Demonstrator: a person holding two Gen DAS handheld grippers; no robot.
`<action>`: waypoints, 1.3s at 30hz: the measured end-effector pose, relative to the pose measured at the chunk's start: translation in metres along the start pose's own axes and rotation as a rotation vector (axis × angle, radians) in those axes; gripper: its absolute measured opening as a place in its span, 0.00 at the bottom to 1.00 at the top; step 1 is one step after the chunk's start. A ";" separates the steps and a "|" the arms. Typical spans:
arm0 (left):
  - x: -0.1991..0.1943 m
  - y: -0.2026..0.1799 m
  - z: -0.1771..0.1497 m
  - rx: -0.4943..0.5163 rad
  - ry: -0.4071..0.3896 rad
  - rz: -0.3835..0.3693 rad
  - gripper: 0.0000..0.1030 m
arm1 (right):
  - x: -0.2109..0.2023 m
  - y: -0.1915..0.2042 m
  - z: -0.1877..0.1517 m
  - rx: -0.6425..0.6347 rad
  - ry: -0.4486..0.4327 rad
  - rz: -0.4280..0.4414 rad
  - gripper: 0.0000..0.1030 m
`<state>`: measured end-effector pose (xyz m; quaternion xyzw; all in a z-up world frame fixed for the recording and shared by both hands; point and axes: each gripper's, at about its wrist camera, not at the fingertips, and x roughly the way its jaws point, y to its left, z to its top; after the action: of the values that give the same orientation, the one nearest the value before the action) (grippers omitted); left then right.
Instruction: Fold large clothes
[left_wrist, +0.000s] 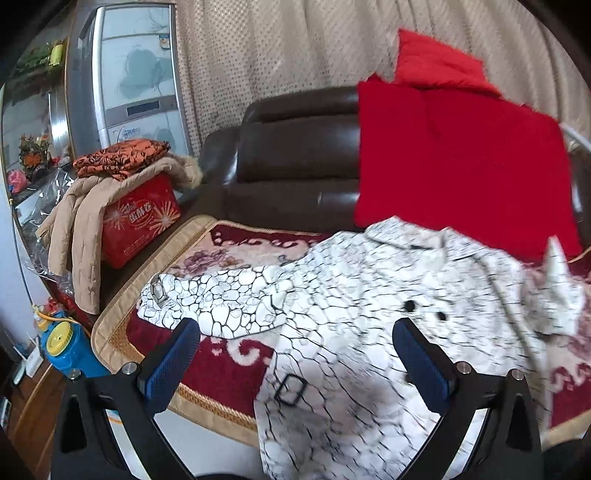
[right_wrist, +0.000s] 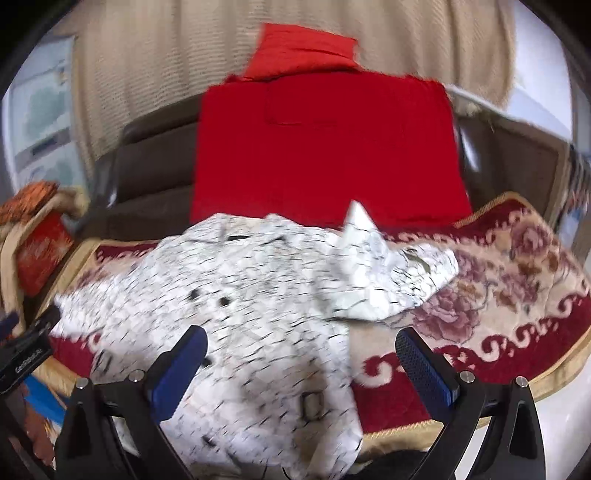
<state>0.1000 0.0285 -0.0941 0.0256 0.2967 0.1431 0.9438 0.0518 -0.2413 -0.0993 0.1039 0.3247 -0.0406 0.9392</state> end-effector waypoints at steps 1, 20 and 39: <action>0.014 -0.003 0.001 0.004 0.018 0.003 1.00 | 0.016 -0.020 0.005 0.046 0.009 0.009 1.00; 0.142 -0.058 -0.021 0.019 0.093 -0.057 1.00 | 0.228 -0.269 0.013 0.988 0.067 0.183 0.83; 0.151 -0.052 -0.011 -0.058 0.108 -0.077 1.00 | 0.212 -0.211 0.085 0.635 -0.181 0.329 0.21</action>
<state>0.2257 0.0210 -0.1937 -0.0211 0.3435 0.1164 0.9317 0.2389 -0.4681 -0.2007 0.4370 0.1906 0.0030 0.8790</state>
